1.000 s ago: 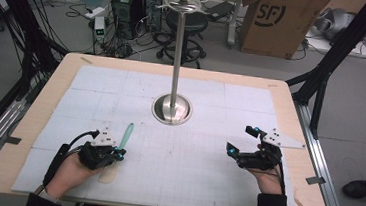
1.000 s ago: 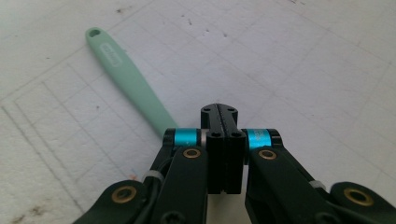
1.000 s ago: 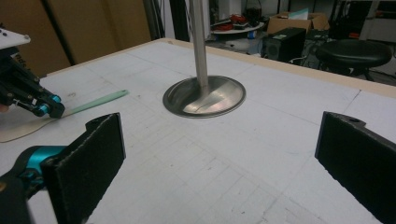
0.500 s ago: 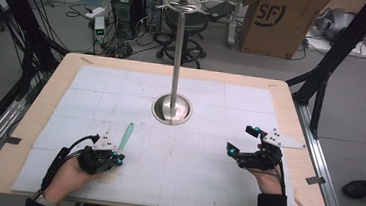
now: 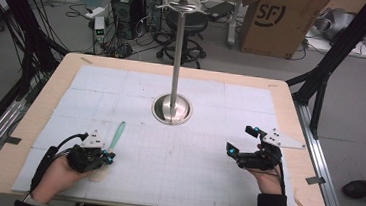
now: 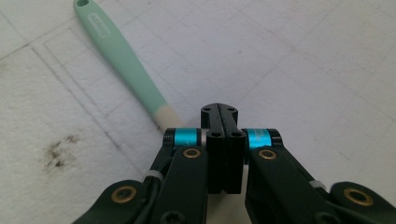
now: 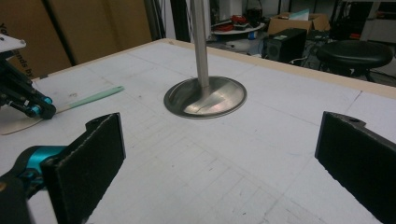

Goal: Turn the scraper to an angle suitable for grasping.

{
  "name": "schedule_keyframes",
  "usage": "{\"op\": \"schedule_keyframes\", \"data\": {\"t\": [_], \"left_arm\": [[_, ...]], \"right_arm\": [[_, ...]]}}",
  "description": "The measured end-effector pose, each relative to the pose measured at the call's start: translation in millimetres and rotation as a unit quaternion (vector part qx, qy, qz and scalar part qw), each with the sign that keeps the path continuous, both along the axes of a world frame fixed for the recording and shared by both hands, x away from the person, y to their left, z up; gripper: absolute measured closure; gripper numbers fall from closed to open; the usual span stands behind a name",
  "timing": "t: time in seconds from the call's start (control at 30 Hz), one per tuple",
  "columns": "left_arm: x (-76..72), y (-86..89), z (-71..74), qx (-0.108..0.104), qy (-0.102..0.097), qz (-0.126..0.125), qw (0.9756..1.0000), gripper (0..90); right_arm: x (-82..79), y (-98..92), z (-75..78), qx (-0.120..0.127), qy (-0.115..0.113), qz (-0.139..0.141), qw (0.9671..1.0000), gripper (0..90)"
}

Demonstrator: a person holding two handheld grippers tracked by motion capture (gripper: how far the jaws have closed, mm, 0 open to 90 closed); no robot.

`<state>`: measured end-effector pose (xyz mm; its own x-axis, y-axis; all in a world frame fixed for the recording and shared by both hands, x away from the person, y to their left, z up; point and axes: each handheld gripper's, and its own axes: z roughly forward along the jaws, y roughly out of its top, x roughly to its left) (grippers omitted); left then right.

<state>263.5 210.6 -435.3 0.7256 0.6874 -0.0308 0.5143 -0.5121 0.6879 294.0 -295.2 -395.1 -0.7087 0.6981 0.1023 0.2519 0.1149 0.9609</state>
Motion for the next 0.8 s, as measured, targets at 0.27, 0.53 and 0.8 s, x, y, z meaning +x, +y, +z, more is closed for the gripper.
{"op": "schedule_keyframes", "data": {"t": [0.27,0.53,0.8], "left_arm": [[1.1,22.3,0.4,-0.006,0.010,0.014,0.9998,90.0],[0.4,41.0,0.3,-0.012,0.015,0.025,0.9995,90.0],[8.4,45.8,7.5,-0.045,-0.001,0.053,0.9976,90.0]], "right_arm": [[0.1,0.2,-0.2,0.000,0.002,-0.001,1.0000,0.7],[0.2,0.3,-0.2,-0.001,0.001,-0.001,1.0000,0.7],[0.1,0.3,-0.2,-0.001,0.001,-0.002,1.0000,0.7]]}}
